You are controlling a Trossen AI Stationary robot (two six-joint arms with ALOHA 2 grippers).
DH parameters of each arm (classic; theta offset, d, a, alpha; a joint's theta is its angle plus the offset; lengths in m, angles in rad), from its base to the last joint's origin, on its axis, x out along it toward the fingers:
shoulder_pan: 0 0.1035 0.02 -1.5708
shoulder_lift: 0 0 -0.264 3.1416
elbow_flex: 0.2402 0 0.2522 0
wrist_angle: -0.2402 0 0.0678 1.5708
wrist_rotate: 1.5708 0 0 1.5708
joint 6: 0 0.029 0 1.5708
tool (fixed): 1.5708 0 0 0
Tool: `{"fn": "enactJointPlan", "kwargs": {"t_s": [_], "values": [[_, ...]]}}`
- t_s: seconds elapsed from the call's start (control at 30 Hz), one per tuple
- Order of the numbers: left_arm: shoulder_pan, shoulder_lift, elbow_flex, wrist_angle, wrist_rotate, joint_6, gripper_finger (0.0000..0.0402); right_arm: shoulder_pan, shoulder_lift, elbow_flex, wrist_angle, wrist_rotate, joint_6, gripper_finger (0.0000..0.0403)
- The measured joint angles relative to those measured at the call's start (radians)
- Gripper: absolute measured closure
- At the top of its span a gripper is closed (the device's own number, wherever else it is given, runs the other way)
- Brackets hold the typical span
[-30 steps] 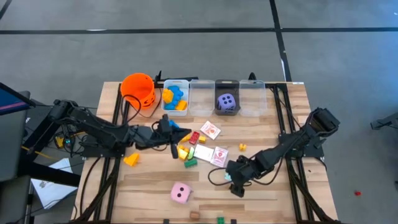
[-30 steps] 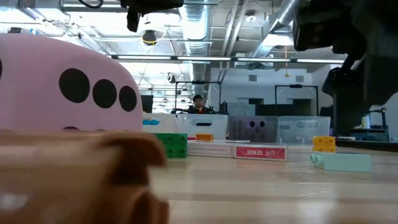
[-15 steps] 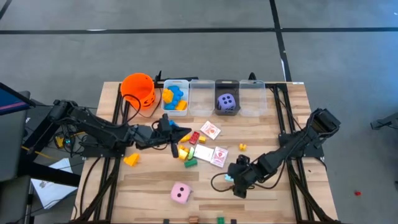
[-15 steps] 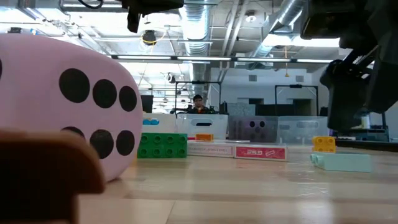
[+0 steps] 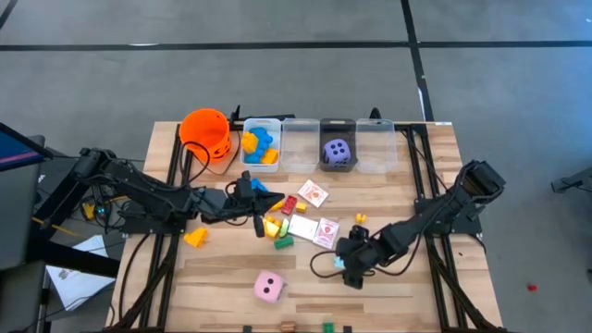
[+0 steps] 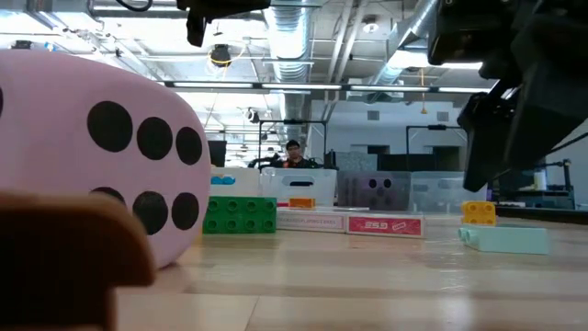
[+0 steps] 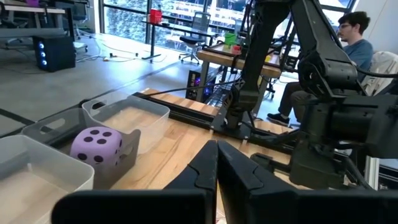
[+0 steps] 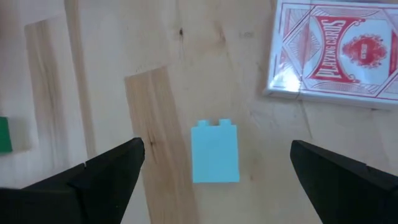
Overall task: Pick & Place Toys
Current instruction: Put the light blue game piece into the right transparent bin
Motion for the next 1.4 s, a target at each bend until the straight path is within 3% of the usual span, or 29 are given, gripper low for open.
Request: {"fn": "enactJointPlan", "kwargs": {"t_s": [1.4], "values": [[0.000, 0.000, 0.000, -0.025, 0.000, -0.001, 0.0402, -0.022, 0.001, 0.000, -0.064, 0.012, 0.000, 0.0003]]}}
